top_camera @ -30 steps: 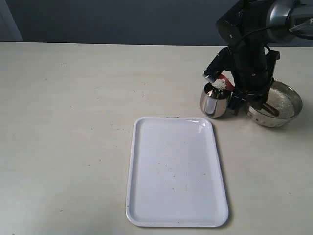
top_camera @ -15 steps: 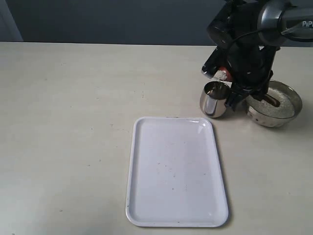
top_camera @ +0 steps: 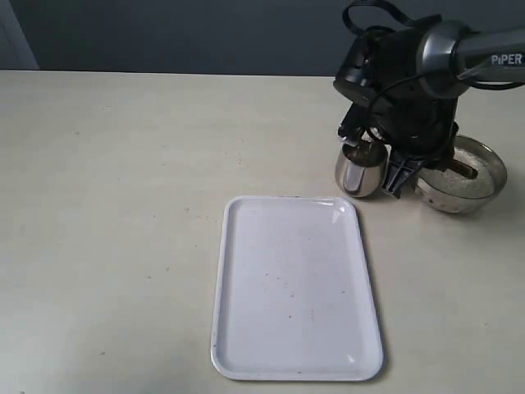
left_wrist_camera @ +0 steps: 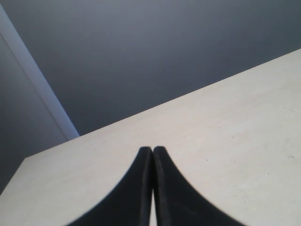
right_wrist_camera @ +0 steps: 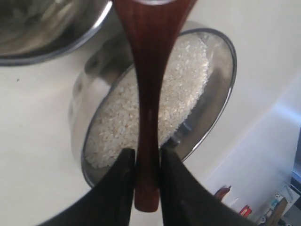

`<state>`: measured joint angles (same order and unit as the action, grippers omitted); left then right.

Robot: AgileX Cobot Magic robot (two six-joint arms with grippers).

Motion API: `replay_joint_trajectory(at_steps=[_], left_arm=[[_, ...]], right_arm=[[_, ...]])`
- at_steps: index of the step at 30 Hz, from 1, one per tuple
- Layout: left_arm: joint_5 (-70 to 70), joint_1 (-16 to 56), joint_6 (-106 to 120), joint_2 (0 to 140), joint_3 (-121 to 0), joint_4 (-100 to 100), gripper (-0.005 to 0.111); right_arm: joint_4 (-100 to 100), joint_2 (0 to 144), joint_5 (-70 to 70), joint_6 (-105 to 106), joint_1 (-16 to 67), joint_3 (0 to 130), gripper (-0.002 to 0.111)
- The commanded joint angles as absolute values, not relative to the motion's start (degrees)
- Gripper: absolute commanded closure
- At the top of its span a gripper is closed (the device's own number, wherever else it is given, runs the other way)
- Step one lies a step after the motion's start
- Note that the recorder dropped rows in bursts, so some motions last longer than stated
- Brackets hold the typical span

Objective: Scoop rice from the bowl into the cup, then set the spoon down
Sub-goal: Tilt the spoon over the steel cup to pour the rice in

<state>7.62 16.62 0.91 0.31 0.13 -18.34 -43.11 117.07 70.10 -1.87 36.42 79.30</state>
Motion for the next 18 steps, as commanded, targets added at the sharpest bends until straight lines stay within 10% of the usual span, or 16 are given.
replay_joint_trajectory(at_steps=[1,18], left_arm=[[7.1,16.7,0.4,0.0,0.0,-18.1,0.106],[7.1,16.7,0.4,0.0,0.0,-18.1,0.106]], right_arm=[[-47.0,117.0,70.0,-3.7,37.3,79.1,0.109],[-48.9,118.5,70.0,-5.2,37.7,79.1,0.109]])
